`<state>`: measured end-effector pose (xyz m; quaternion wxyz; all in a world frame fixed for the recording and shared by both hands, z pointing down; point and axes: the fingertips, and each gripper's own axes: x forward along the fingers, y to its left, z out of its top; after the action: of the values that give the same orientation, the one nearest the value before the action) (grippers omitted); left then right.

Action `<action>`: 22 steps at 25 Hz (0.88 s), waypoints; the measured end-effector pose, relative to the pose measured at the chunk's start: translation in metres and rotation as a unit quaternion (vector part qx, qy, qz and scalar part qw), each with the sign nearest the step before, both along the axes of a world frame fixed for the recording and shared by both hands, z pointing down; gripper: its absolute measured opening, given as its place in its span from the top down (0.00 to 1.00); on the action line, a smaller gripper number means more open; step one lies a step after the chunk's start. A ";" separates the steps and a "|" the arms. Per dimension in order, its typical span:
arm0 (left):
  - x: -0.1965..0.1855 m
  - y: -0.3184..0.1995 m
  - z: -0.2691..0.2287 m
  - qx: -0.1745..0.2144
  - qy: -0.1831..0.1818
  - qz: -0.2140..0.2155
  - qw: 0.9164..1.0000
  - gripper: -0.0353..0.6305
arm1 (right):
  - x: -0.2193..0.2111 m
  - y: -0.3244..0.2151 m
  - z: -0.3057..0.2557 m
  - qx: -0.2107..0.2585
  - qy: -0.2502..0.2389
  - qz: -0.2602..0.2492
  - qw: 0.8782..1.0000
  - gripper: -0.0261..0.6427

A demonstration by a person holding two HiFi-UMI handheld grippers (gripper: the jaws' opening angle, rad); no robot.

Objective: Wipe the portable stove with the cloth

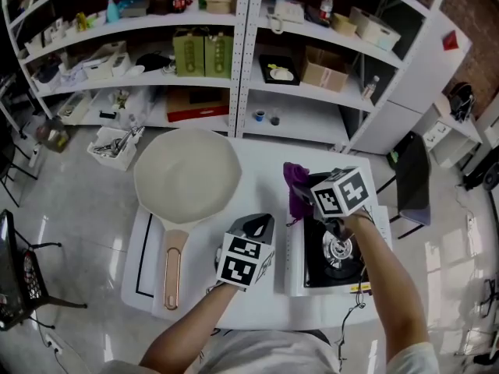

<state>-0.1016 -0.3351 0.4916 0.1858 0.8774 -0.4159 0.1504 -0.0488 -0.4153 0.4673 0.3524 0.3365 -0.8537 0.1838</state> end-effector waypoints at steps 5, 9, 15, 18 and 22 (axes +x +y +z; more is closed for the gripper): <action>0.002 0.002 -0.003 0.003 -0.003 -0.018 1.000 0.94 | -0.004 -0.005 -0.019 0.005 -0.026 -0.024 0.999 0.87; 0.002 0.003 -0.003 0.003 -0.013 -0.043 0.999 0.94 | 0.004 -0.012 -0.036 0.021 -0.030 -0.046 0.998 0.87; 0.005 0.007 -0.005 0.001 -0.023 -0.074 0.997 0.94 | 0.004 -0.016 -0.044 0.040 -0.020 -0.107 0.993 0.87; 0.008 0.008 -0.009 0.002 -0.028 -0.089 0.996 0.94 | -0.001 -0.011 -0.032 0.029 -0.014 -0.146 0.989 0.87; 0.012 0.012 -0.013 0.005 -0.033 -0.105 0.994 0.94 | -0.009 0.001 -0.010 0.006 -0.007 -0.195 0.981 0.87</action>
<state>-0.0897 -0.3234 0.4789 0.1818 0.8242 -0.5128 0.1570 -0.0579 -0.4147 0.4575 0.3738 0.1640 -0.9064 0.1087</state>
